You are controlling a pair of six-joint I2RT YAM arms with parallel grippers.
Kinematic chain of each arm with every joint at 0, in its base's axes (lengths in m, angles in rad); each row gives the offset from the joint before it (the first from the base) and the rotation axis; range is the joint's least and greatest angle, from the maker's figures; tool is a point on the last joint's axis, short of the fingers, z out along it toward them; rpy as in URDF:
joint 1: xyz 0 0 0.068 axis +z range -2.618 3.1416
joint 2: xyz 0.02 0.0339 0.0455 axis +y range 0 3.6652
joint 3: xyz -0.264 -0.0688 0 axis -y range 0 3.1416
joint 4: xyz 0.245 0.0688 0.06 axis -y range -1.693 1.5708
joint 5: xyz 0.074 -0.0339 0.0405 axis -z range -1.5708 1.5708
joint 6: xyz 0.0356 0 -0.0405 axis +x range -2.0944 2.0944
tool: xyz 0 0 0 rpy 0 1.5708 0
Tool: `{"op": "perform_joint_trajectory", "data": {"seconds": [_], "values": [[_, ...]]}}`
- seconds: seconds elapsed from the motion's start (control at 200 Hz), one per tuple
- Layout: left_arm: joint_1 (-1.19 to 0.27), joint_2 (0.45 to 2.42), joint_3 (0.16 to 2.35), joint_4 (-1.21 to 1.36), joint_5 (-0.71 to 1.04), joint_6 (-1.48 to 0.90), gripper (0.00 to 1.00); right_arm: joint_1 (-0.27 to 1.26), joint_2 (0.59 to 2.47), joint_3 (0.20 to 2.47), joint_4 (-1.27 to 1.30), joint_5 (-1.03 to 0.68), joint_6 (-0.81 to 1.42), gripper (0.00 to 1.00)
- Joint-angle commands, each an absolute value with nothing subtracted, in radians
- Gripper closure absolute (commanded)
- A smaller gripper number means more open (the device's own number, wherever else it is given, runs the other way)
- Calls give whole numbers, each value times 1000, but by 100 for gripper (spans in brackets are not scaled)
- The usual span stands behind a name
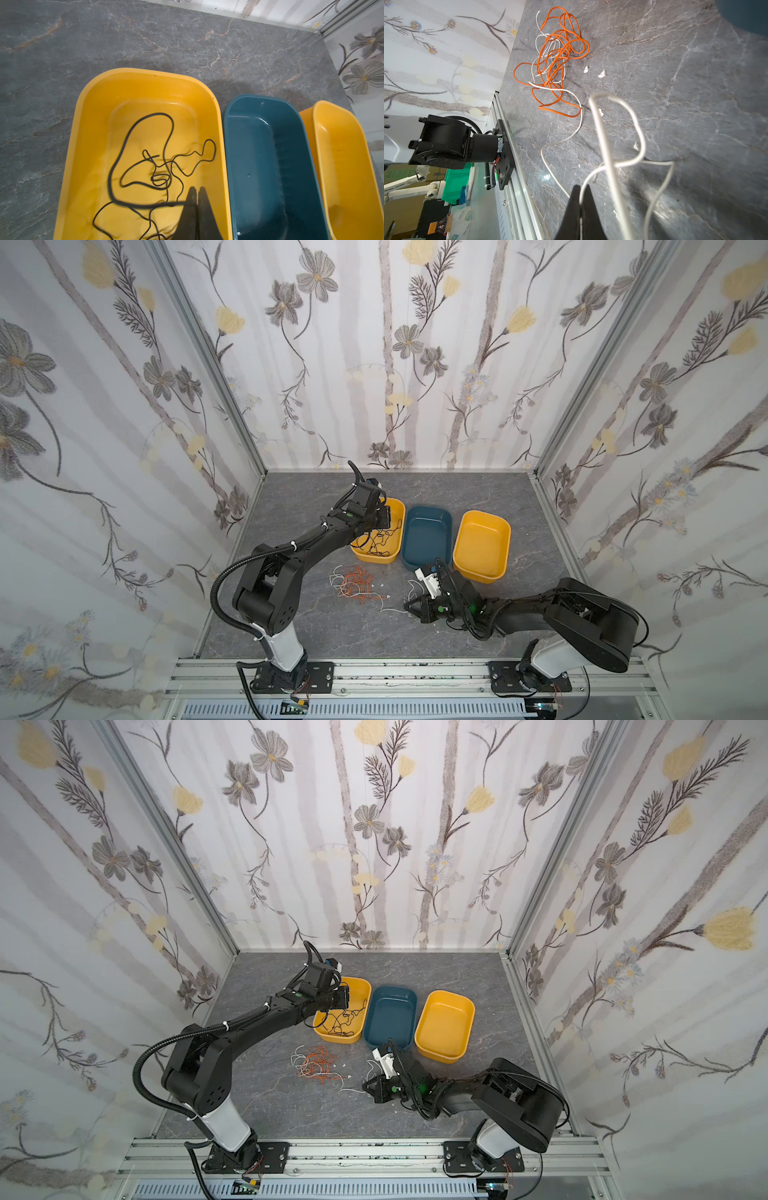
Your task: Untangle the cables
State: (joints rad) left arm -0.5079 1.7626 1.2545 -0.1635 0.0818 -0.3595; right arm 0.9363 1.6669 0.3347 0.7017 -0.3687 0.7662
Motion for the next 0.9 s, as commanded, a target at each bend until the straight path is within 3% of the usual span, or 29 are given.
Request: {"op": "perform_joint_trajectory", "data": {"seconds": [0.0,0.06,0.27,0.37,0.61,0.894], "values": [[-508,1807,1296,-191,58,-363,95,936,1656,331,750,-364,773,100],[-508,1821,1307,-204,41,-371,89,936,1649,331,742,-359,772,100],[-505,1806,1337,-264,1,-383,57,937,1627,334,723,-350,766,100],[-505,1760,1335,-275,3,-378,48,937,1628,337,721,-351,767,100],[-505,1580,1240,-296,60,-375,40,939,1564,361,682,-345,763,100],[-516,1335,929,-228,124,-481,40,943,1388,442,487,-294,697,100]]}}
